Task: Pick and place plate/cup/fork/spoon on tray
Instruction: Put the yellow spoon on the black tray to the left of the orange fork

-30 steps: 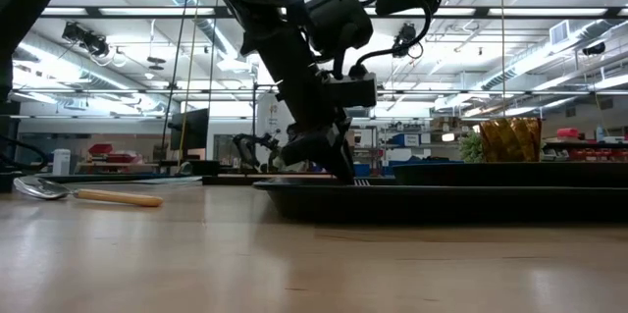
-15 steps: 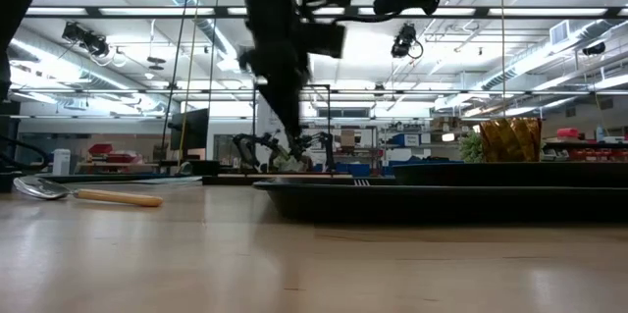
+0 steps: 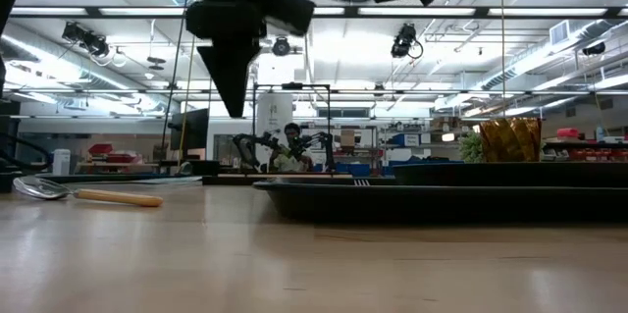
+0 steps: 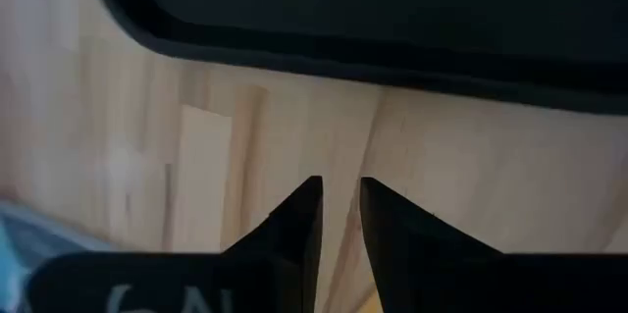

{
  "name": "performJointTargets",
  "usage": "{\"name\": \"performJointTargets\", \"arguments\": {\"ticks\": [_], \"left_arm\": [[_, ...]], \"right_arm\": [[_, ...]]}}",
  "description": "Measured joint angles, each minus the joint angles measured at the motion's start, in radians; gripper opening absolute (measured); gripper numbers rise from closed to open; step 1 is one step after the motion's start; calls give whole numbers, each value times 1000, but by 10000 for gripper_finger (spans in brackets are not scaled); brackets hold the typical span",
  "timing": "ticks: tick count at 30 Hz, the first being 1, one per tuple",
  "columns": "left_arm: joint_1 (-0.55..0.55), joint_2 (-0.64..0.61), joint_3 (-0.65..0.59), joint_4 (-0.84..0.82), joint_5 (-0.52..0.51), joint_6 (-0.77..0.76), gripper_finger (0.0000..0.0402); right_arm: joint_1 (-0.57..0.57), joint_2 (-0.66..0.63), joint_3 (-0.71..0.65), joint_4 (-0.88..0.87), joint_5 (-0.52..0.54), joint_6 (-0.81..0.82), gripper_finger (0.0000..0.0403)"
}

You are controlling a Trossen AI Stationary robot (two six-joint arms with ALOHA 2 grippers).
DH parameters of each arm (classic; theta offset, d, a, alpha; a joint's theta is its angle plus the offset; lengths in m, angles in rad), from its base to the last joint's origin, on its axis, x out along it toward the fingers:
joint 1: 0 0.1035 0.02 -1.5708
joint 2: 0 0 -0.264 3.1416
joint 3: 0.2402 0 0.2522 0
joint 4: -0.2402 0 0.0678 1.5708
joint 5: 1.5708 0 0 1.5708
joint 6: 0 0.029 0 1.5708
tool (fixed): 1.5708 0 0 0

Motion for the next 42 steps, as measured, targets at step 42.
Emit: {"name": "performJointTargets", "arguments": {"ticks": [42], "left_arm": [[-462,8,-133,-329,-446,-1839,142]], "right_arm": [[161,-22,-401,536,-12,-318,75]]}}
